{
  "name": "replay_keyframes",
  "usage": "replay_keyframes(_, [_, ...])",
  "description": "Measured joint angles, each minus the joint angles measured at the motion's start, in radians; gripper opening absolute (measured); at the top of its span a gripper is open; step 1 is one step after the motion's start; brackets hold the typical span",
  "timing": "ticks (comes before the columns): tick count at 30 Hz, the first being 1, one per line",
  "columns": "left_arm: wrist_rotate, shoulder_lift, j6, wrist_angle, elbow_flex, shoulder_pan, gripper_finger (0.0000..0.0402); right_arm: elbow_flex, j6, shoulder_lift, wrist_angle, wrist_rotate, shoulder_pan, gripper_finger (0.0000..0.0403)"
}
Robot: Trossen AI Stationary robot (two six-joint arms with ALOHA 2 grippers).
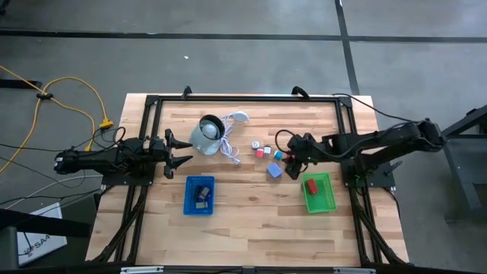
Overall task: Pick & Place Office items
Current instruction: Put the red charger adapter into the green bin
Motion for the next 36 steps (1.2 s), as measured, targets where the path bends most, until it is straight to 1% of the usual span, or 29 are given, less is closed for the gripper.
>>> replay_keyframes(3, [0.000,0.000,0.000,0.000,0.000,0.000,0.0212,0.000,-0.044,0.000,-0.007,-0.006,-0.024,0.0173])
replay_keyframes(7, [0.000,0.000,0.000,0.000,0.000,0.000,0.0212,0.000,-0.087,0.000,-0.008,-0.027,-0.055,0.0208])
replay_keyframes(11, [0.000,0.000,0.000,0.000,0.000,0.000,0.0212,0.000,-0.129,0.002,-0.057,-0.035,-0.082,0.0239])
replay_keyframes(17, [0.000,0.000,0.000,0.000,0.000,0.000,0.0212,0.000,-0.181,0.063,-0.120,-0.109,-0.124,0.0266])
replay_keyframes(19, [0.000,0.000,0.000,0.001,0.000,0.000,0.0212,0.000,-0.201,0.089,-0.120,-0.131,-0.139,0.0272])
replay_keyframes(27, [0.000,0.000,0.000,0.003,0.000,0.000,0.0212,0.000,-0.239,0.161,-0.119,-0.155,-0.169,0.0275])
replay_keyframes(36, [0.000,0.000,0.000,0.008,0.000,0.000,0.0212,0.000,-0.345,0.183,-0.146,-0.167,-0.184,0.0275])
